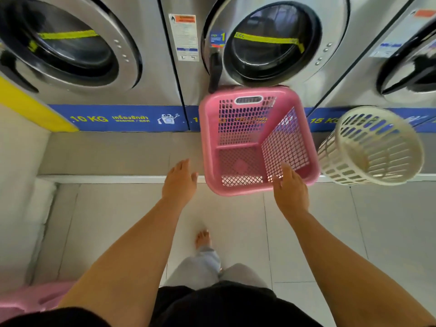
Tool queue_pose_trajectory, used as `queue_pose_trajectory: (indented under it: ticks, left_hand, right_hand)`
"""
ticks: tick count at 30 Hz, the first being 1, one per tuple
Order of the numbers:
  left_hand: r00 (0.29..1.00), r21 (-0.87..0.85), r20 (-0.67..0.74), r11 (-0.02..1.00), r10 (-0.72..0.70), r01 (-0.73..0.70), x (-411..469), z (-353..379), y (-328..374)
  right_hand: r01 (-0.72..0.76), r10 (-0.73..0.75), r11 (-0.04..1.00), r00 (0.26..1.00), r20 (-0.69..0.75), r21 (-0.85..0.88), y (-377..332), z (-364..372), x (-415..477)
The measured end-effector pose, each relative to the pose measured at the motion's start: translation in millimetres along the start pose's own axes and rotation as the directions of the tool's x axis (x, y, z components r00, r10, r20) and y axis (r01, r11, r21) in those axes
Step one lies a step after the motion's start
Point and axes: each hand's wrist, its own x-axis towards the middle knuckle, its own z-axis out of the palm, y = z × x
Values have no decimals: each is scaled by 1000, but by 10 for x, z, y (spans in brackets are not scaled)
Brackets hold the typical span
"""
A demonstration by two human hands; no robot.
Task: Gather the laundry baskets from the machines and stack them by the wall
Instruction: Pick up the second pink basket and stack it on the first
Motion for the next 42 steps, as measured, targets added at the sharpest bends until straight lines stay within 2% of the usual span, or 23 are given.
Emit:
queue_pose_trajectory:
  ticks: [6,12,15,19,25,33,42]
  left_hand:
    - [996,2,59,998,-60,60,515,62,381]
    - [989,-51,45,989,-138,140,903,325,664]
    - [972,-121,52,965,-229,233,1100,501,813]
    - [911,-149,83,899,-404,412,1331,701,911]
    - [899,-142,47,888,-436,438,1624,897,833]
    - [908,-43,-36,908,-417,416,1714,957,773]
    - [893,-129,-54,890,-446,437,1066,905,646]
  right_hand:
    - [-80,82,995,996,-34,63,213,-7,478]
    - [-58,58,998,998,8,12,589,-52,1161]
    - [-30,34,998,997,67,-51,825,-117,1599]
    - [-25,44,991,988,147,-132,1096,-133,2124]
    - [54,-23,992,965,262,-113,1283,42,2588]
    - [114,-114,993,975,189,13,1384,193,2620]
    - [124,-118,992,974,192,-18,1318,17,2074]
